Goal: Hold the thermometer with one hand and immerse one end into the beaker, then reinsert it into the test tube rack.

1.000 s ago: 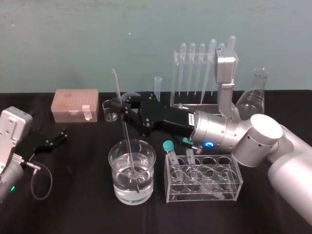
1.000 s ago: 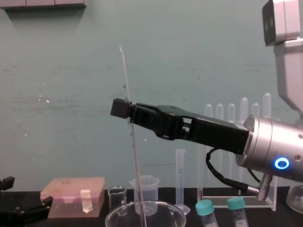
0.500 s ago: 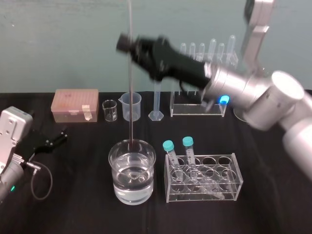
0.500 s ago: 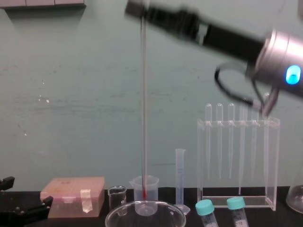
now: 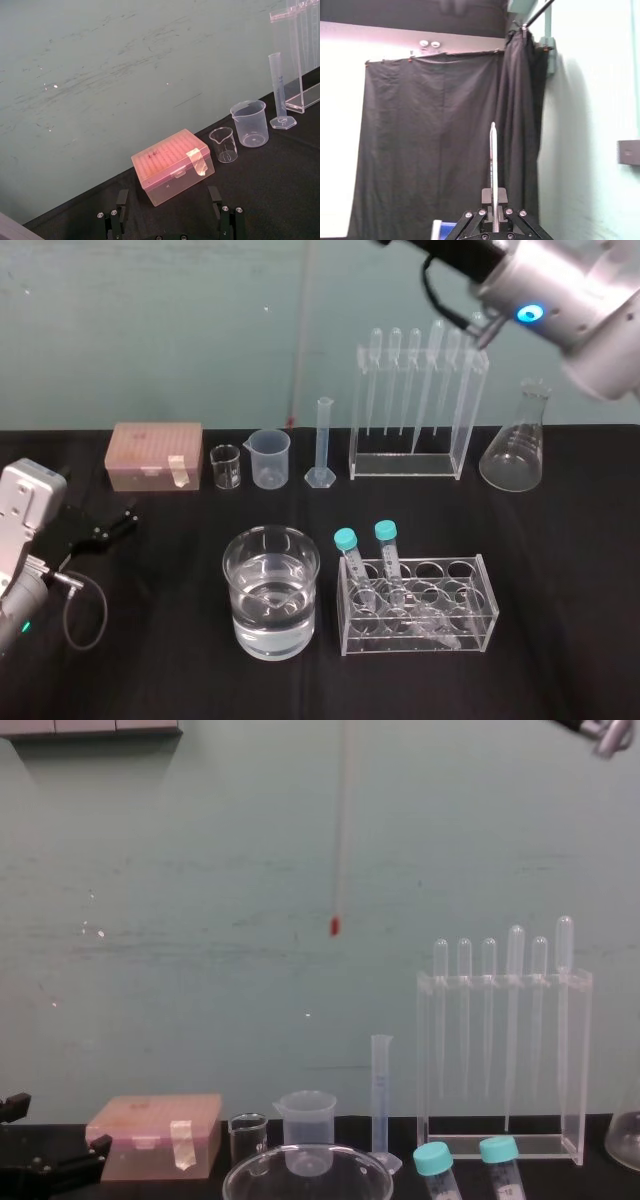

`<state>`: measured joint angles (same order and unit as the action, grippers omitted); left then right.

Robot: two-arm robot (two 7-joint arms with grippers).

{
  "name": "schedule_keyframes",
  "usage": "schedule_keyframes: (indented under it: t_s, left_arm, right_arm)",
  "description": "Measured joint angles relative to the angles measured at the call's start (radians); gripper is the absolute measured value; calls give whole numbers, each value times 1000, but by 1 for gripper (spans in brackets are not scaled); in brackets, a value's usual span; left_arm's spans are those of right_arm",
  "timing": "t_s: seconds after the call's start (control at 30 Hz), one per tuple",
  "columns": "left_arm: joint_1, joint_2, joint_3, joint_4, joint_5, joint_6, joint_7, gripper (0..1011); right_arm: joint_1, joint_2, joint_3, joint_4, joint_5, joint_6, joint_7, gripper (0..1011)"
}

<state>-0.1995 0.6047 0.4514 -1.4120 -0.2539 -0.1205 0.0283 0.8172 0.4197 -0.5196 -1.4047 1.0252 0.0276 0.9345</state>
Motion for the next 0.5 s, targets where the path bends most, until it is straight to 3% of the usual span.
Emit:
schedule_keyframes:
  t_s: [0.13,0.27,0.4,0.47,0.5]
  left_arm:
    - [0,0,0,0,0,0,0,1008]
    - [0,0,0,0,0,0,0,1008]
    - [0,0,0,0,0,0,0,1008]
    - [0,0,0,0,0,0,0,1008]
    - [0,0,0,0,0,0,0,1008]
  right_arm:
    - [-26,58,26,-36,13,12,-45,56]
    - [-99,144,61,-92,23,13,-117,56]
    - [-162,199,85,-133,22,-2,-161,56]
    - [-226,244,104,-169,7,-26,-194,56]
    - [-226,244,104,-169,7,-26,-194,56]
